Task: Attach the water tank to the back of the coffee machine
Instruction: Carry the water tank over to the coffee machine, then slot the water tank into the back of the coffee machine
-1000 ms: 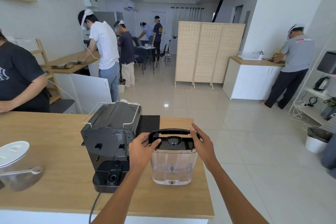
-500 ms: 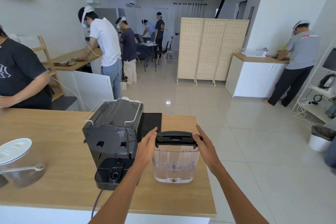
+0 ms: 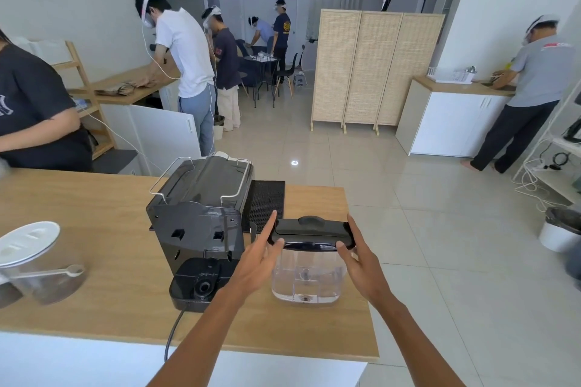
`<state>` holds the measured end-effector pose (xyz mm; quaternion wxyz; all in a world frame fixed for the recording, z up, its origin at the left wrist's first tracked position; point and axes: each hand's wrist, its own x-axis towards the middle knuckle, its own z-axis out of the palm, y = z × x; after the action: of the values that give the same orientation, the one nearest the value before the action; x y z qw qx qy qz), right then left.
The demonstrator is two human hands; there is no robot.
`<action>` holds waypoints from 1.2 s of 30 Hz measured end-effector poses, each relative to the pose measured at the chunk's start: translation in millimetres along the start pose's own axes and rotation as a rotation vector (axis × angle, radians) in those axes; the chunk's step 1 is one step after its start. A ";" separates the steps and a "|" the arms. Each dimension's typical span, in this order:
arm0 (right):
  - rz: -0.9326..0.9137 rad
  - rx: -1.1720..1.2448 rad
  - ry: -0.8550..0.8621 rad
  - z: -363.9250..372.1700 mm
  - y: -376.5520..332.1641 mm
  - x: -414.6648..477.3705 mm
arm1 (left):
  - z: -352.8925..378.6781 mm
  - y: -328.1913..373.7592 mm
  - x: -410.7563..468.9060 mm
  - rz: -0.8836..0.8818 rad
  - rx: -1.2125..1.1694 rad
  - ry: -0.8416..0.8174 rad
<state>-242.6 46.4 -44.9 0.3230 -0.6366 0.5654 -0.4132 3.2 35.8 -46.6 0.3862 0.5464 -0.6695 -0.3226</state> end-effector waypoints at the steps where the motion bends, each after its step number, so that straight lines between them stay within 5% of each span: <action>1: -0.009 0.000 -0.004 0.5 0.9 -0.5 | -1.3 -0.3 -0.8 0.002 -0.006 -0.021; 7: -0.023 -0.055 -0.057 -0.7 9.4 2.3 | -2.1 8.9 -2.0 0.002 0.179 -0.049; 20: -0.014 -0.024 -0.011 2.4 -15.5 -13.4 | -16.3 -1.1 -23.5 0.037 0.034 0.052; 36: -0.141 -0.013 0.001 95.8 -115.5 -43.9 | -145.2 -4.7 -88.1 0.127 0.052 0.271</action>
<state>-105.8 101.9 6.4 0.2887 -0.6769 0.5218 -0.4316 141.0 119.8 6.6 0.4785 0.5510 -0.6527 -0.2035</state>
